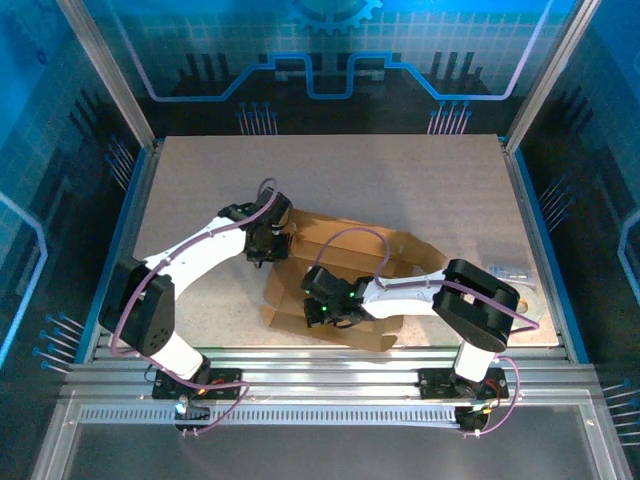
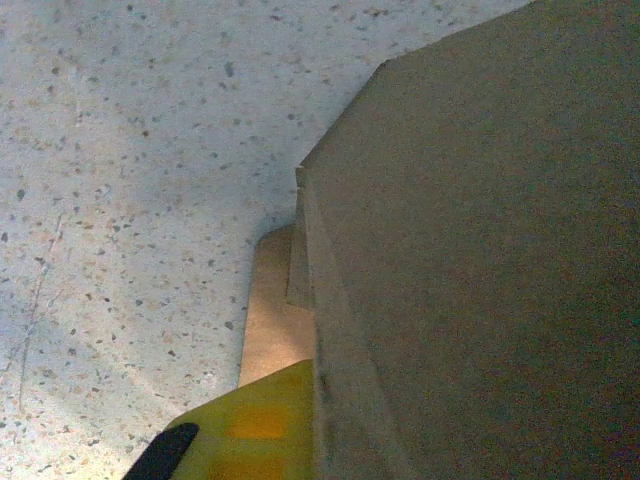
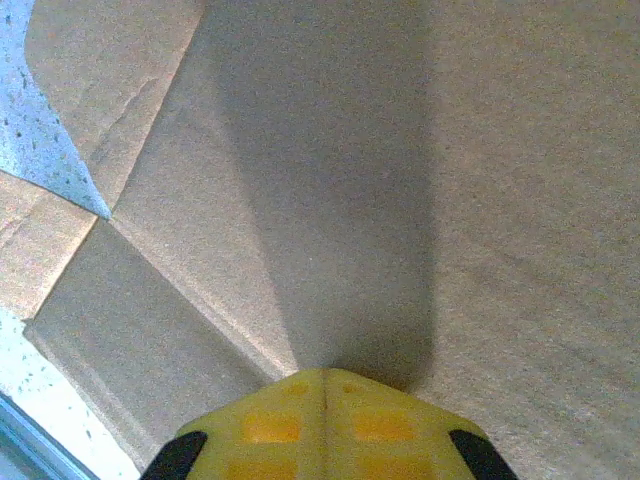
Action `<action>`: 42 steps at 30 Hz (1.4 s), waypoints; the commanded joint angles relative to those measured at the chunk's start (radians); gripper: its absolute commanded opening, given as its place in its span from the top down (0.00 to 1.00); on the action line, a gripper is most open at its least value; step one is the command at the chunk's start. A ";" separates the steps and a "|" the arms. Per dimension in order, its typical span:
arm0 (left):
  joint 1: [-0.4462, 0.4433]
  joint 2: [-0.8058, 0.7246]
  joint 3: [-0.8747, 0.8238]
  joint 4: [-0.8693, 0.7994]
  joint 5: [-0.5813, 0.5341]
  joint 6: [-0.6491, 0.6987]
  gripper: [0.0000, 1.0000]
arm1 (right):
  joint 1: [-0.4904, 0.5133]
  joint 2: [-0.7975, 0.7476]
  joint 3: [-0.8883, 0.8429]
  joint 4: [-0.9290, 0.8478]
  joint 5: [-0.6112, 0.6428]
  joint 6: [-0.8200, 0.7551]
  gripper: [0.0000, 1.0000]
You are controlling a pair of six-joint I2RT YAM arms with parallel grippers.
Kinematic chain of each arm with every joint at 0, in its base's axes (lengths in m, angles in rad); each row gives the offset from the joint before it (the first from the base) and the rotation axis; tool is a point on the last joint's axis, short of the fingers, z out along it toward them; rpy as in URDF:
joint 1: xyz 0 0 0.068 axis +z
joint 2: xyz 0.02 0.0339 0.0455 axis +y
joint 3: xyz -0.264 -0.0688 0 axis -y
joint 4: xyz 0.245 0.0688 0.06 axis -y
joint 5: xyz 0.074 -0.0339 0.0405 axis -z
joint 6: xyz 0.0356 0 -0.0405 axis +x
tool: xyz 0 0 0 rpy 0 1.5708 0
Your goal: Fold the paper box
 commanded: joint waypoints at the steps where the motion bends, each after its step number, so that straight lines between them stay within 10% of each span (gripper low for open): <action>1: 0.008 0.032 0.060 -0.149 0.108 0.094 0.94 | 0.013 0.051 -0.030 -0.045 0.026 0.014 1.00; 30: 0.057 0.195 0.200 -0.256 0.282 0.155 0.89 | -0.068 -0.110 -0.019 -0.074 -0.039 -0.142 1.00; 42: 0.056 0.219 0.237 -0.280 0.285 0.148 0.89 | -0.248 -0.359 0.202 -0.319 -0.188 -0.405 0.80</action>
